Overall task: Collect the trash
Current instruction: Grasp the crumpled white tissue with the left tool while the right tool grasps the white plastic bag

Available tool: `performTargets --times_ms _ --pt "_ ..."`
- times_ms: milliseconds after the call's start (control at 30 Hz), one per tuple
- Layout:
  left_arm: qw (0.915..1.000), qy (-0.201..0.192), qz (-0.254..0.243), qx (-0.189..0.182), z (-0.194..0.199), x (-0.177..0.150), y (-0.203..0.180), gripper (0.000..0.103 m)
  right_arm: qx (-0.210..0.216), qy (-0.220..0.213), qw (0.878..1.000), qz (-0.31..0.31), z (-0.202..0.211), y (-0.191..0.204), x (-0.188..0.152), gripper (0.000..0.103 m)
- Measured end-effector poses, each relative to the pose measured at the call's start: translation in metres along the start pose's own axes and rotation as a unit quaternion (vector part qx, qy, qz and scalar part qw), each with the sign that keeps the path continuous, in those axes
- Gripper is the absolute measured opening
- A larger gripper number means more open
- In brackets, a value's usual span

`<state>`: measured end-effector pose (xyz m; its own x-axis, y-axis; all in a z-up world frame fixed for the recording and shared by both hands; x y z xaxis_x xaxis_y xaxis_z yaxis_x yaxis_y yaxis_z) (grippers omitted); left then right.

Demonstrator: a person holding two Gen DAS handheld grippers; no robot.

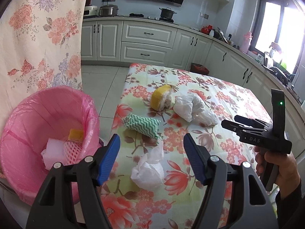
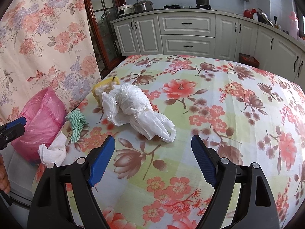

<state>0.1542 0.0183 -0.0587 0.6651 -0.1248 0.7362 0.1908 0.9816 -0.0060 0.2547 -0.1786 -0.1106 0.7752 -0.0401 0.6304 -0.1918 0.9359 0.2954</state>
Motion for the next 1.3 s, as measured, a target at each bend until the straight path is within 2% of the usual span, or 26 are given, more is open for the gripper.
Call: performTargets --times_ms 367,667,767,933,1033,1100,1300 --pt "0.9986 0.051 -0.008 -0.014 -0.028 -0.027 -0.018 0.066 0.003 0.005 1.000 -0.001 -0.008 -0.004 0.000 0.079" --pt "0.9955 0.094 0.003 -0.007 -0.049 -0.046 -0.014 0.064 0.006 0.003 1.000 0.008 -0.014 0.001 0.010 0.081" --pt "0.9942 0.107 0.007 -0.008 -0.055 -0.052 -0.013 0.058 0.008 0.004 1.000 0.014 -0.018 0.006 0.014 0.082" --pt "0.9915 0.130 0.004 -0.008 -0.064 -0.061 -0.011 0.036 0.010 0.008 1.000 0.026 -0.027 0.017 0.020 0.083" --pt "0.9918 0.127 0.005 -0.012 -0.064 -0.060 -0.010 0.027 0.012 0.011 0.999 0.034 -0.034 0.024 0.023 0.083" --pt "0.9925 0.121 0.004 -0.015 -0.062 -0.057 -0.010 0.023 0.012 0.011 0.999 0.036 -0.038 0.028 0.026 0.083" --pt "0.9964 0.082 0.008 -0.020 -0.048 -0.036 -0.009 0.022 0.012 0.008 0.999 0.046 -0.050 0.039 0.036 0.083"
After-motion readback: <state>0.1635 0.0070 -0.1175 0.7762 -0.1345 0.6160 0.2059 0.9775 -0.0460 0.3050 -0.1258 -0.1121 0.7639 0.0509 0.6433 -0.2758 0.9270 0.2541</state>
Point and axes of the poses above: each gripper's, at about its wrist camera, not at the fingertips, and z roughly against the way its jaws point, y to its left, x to its top, the point moved 9 cm from there along -z, roughly the way its jaws point, and after that the axes turned 13 degrees about -z, right-handed, at the moved point
